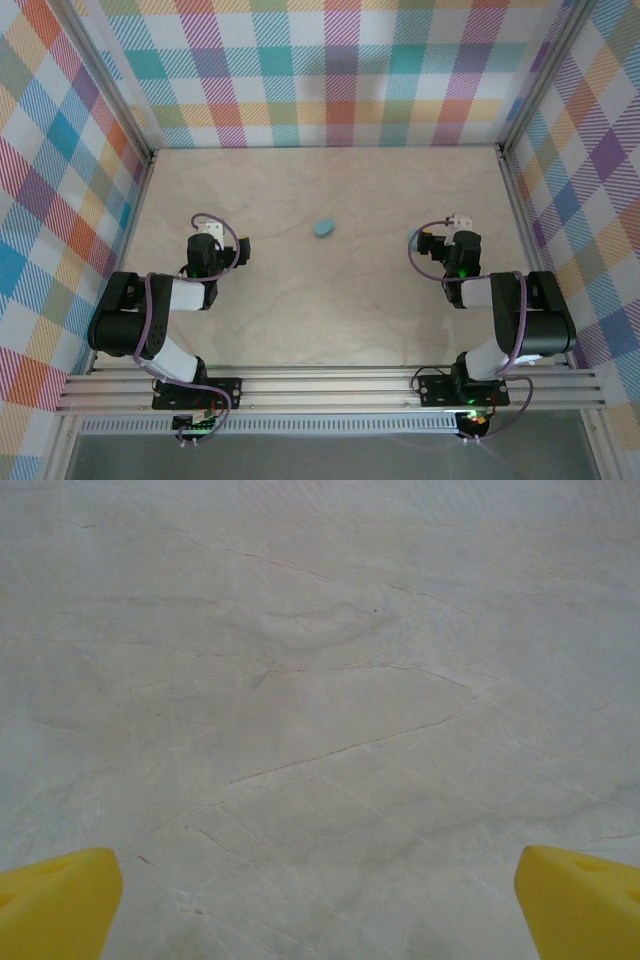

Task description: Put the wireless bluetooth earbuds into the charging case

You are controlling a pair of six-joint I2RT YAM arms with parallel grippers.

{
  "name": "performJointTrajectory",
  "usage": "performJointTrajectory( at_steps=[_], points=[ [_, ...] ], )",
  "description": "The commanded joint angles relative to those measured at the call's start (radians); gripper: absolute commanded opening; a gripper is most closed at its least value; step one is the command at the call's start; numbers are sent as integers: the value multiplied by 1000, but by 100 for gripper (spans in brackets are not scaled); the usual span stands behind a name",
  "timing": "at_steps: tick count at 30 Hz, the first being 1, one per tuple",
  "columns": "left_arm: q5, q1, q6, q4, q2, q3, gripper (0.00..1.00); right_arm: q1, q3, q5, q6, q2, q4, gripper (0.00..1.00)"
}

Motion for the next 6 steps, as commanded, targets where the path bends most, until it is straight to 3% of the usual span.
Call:
performJointTrajectory(
  at_steps=[1,6],
  points=[
    [11,11,-5,34,6,19,100,-6,27,-42,-4,3,18,100],
    [13,11,-5,35,6,19,100,-6,16,-45,-5,-5,31,100]
  ],
)
